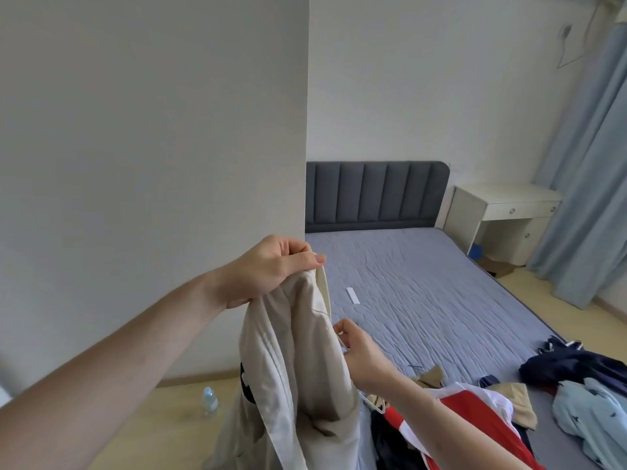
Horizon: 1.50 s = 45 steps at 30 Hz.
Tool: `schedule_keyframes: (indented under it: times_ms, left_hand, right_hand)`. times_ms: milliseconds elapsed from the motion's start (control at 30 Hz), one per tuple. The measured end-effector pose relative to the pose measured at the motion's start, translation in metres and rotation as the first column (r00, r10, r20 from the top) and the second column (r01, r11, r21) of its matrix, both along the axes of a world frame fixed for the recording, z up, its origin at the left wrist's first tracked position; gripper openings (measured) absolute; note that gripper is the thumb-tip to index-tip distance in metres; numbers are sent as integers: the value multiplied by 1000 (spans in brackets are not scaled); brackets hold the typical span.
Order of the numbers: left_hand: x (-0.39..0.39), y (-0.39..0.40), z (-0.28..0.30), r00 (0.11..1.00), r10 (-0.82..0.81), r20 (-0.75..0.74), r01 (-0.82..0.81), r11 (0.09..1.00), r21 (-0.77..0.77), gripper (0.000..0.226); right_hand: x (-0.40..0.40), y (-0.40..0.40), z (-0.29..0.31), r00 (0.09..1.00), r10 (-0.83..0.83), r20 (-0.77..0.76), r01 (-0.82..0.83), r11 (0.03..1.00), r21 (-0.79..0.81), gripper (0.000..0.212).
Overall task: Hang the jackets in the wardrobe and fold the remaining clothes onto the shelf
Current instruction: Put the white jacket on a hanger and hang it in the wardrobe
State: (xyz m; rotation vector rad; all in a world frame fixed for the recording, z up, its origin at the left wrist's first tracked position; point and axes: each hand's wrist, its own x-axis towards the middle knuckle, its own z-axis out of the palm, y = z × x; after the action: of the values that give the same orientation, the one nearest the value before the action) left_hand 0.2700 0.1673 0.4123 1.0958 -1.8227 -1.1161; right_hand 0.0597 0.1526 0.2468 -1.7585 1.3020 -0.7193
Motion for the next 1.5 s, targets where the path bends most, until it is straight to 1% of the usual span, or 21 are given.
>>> schedule_keyframes:
  times_ms: [67,167,233,300,367,400,500,567,633,700,767,867,967,1033,1067,1100,1167,1233,1367,1433,1500]
  left_hand:
    - [6,1,1,996,-41,78,44,999,-28,64]
    - [26,-3,-4,951,19,310,15,994,-107,68]
    - [46,-7,-16,865,112,489,-52,990,-134,63]
    - [68,-11,-39,750,148,645,-95,989,-116,53]
    - [84,-17,-72,673,158,723,-123,987,-102,40]
    - [89,-21,-89,662,169,730,-146,985,-96,34]
    - [92,-30,-131,719,206,664,-272,962,-3,41]
    - [90,-35,-151,797,285,533,-399,910,111,49]
    - [86,-37,-158,843,368,391,-488,830,271,43]
    - [80,-39,-155,870,430,241,-493,773,401,39]
    - [71,-44,-142,861,504,63,-469,741,479,35]
    - [52,-50,-106,862,488,-135,-350,767,537,19]
    - [34,-56,-62,948,294,-125,-210,869,448,29]
    - [27,-60,-38,988,152,-7,-140,922,362,34]
    - [24,-63,-31,988,117,103,-142,947,287,30]
    - [22,-66,-26,961,123,246,-166,973,161,22]
    - [19,-72,-26,835,245,493,-192,969,-157,12]
    - [20,-79,-36,714,366,597,-177,919,-352,9]
    - [44,-96,-60,525,518,676,-210,848,-486,4]
    - [57,-101,-69,472,543,695,-235,837,-494,1]
    - [67,-103,-77,456,559,693,-272,829,-489,8]
  right_hand:
    - [2,-1,1,1000,0,-6,0,999,-48,16]
    - [-9,-6,7,991,-108,76,115,989,-93,23]
    - [-25,-11,17,968,-212,133,229,965,-125,24]
    - [-42,-15,35,932,-261,253,302,943,-141,29]
    - [-55,-18,54,908,-234,348,304,939,-161,22]
    - [-57,-17,62,905,-209,371,288,942,-171,19]
    - [-59,-18,74,917,-150,369,241,947,-214,23]
    - [-59,-17,75,934,-142,328,228,943,-241,22]
    - [-64,-16,70,947,-159,279,233,938,-257,23]
    - [-74,-16,62,962,-184,202,235,933,-271,26]
    - [-87,-16,53,970,-208,129,236,934,-270,30]
    - [-101,-17,41,966,-256,47,260,938,-227,32]
    - [-111,-15,29,962,-274,1,270,948,-170,34]
    - [-116,-11,24,970,-240,-35,232,960,-157,33]
    - [-119,-9,25,974,-221,-53,210,965,-155,32]
    - [-121,-5,27,977,-202,-62,191,970,-153,32]
    - [-126,5,38,985,-163,-51,154,976,-156,43]
    - [-133,15,52,991,-135,1,133,977,-167,51]
    - [-145,31,74,991,-108,82,119,983,-141,45]
    - [-148,36,79,993,-93,73,102,985,-137,42]
    - [-148,38,82,997,-76,31,80,985,-156,42]
